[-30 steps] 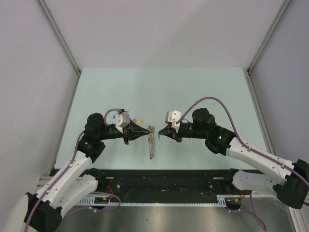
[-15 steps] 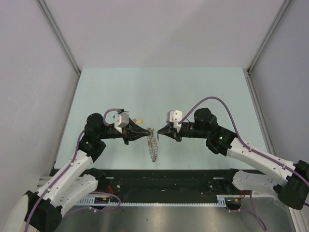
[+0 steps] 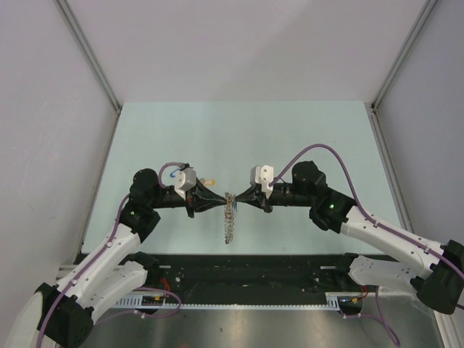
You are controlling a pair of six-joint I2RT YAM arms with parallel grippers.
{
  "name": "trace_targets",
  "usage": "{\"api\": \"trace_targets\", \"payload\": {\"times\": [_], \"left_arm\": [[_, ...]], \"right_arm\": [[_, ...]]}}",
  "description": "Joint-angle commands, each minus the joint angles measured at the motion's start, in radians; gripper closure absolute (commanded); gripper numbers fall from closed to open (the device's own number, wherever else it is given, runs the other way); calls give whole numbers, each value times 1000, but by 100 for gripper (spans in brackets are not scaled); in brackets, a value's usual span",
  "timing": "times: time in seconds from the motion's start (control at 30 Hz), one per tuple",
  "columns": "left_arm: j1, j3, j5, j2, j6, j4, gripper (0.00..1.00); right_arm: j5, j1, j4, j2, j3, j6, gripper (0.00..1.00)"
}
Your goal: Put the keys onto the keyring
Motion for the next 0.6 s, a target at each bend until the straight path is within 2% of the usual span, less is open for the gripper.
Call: {"api": "trace_targets", "payload": {"times": [0.0, 0.57], "left_arm": [[-7, 31, 13, -4, 19, 14, 100], [-9, 33, -4, -10, 33, 3, 100]], "right_arm": [[-20, 5, 16, 8, 56, 5, 100], [-50, 5, -17, 45, 85, 0, 100]]}}
